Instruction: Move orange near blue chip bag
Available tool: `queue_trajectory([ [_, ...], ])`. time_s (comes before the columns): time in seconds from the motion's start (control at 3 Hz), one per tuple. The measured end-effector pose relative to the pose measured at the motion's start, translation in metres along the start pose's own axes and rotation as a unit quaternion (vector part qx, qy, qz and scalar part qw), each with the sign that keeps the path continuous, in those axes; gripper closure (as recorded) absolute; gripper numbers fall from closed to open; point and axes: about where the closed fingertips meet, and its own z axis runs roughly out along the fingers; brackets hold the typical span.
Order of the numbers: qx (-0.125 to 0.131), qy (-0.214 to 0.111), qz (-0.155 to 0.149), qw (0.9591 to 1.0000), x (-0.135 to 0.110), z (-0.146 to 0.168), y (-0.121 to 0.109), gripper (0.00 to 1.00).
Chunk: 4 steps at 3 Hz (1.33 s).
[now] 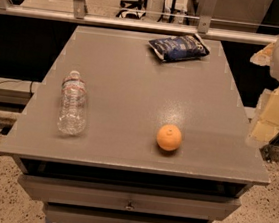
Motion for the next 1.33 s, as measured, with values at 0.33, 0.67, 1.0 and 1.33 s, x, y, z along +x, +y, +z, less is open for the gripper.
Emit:
queue_trajectory([
  [0.33, 0.0, 0.0, 0.0, 1.0, 0.0, 0.0, 0.0, 0.0],
  [0.67, -0.026, -0.034, 0.026, 0.9987, -0.013, 0.027, 0.016, 0.0],
  [1.0, -0.049, -0.072, 0.046, 0.9951, -0.031, 0.057, 0.029, 0.0],
  [1.33, -0.059, -0.1, 0.063, 0.9912, -0.052, 0.084, 0.03, 0.0],
])
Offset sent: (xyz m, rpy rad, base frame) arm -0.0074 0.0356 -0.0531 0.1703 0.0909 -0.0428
